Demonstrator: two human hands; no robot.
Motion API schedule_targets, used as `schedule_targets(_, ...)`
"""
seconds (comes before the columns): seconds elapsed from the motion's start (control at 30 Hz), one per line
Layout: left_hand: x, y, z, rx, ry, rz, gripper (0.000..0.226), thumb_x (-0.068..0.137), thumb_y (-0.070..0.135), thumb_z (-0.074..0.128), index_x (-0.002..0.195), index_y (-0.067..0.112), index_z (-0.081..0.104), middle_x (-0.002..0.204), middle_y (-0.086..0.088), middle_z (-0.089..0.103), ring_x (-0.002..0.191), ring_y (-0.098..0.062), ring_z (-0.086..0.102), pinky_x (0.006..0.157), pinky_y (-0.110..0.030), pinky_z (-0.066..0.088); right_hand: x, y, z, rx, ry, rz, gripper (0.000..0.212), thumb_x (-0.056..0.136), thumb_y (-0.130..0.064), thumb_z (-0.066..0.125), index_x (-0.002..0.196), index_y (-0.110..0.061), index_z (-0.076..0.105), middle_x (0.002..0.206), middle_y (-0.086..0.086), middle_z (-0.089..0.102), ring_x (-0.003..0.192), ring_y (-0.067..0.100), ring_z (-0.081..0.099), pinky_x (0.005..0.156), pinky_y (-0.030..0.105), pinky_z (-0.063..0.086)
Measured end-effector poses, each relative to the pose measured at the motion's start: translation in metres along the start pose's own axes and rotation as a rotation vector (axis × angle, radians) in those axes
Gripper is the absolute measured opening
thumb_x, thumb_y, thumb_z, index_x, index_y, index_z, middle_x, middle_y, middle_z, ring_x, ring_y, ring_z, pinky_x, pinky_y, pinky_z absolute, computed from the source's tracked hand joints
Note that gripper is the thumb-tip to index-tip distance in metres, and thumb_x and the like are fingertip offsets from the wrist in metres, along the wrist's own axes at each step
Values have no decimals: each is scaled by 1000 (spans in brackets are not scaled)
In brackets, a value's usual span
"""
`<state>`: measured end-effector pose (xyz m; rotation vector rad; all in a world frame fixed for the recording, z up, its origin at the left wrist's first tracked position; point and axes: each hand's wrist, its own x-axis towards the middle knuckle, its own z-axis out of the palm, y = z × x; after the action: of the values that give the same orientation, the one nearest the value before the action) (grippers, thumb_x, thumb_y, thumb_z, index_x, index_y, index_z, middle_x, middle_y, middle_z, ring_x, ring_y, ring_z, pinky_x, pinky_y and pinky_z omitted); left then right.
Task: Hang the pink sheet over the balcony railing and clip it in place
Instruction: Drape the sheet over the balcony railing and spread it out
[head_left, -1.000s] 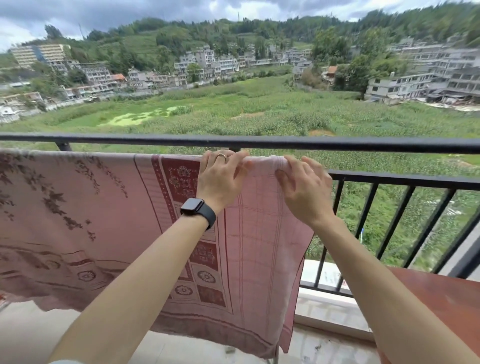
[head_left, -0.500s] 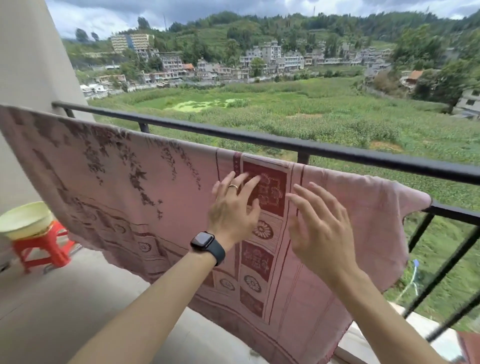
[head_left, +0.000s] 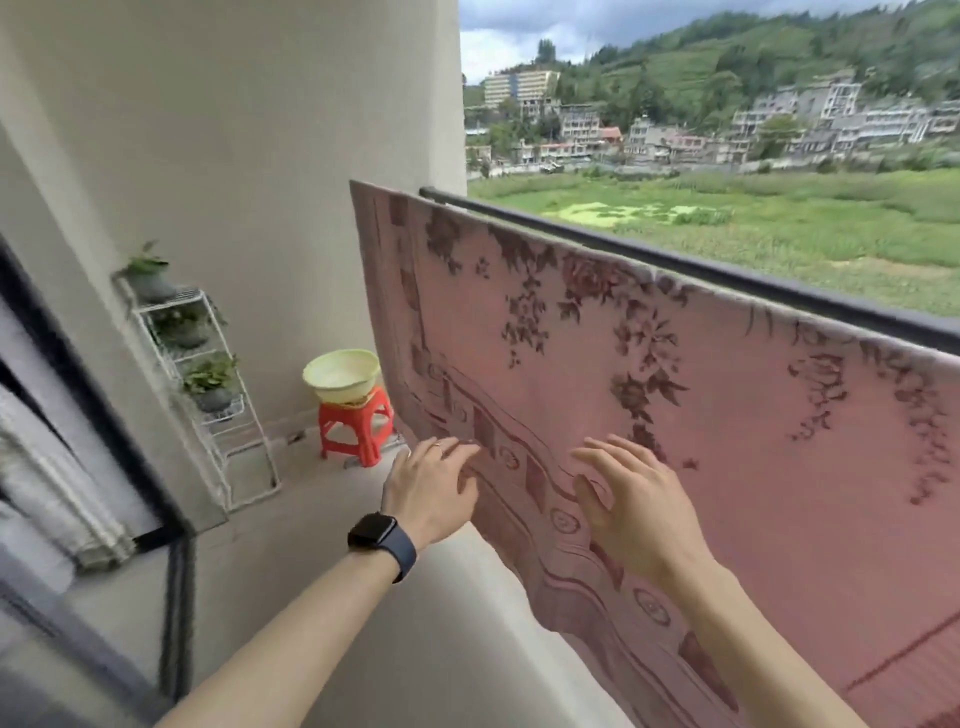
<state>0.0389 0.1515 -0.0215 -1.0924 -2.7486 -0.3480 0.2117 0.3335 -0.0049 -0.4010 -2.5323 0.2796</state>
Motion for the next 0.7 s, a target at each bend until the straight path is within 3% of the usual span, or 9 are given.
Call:
schedule_targets(0.23,70,-184,-24,51,42,-173,50,87,42,43,136,37,51,144,9,50,133,-17,43,107,-37,34,132,-106,94,94,-1,-107,20,89,-29,64,109,-29,71,119,-16,69,125,20,56,98,38,50)
schedule_targets(0.4,137,-269,-22,32,68,-212,47,88,37,52,135,36,52,140,7,54,130,-19,45,105,-35,33,224,-135,167,119,11,-156,22,89,-27,66,110,-24,73,118,-12,71,122,22,59,98,38,50)
schedule_targets(0.57,235,-351,-9,53,63,-231,47,88,39,51,135,38,51,137,7,56,127,-20,47,102,-35,35,323,-149,242,119,52,-179,14,81,-14,76,93,-21,74,100,-9,74,108,22,64,93,26,45)
schedule_targets(0.7,322,-416,-2,58,41,-252,49,90,39,49,138,38,48,144,7,50,132,-18,42,105,-34,32,423,-150,300,104,-61,-147,26,89,-29,64,115,-29,70,124,-12,67,128,22,54,101,41,48)
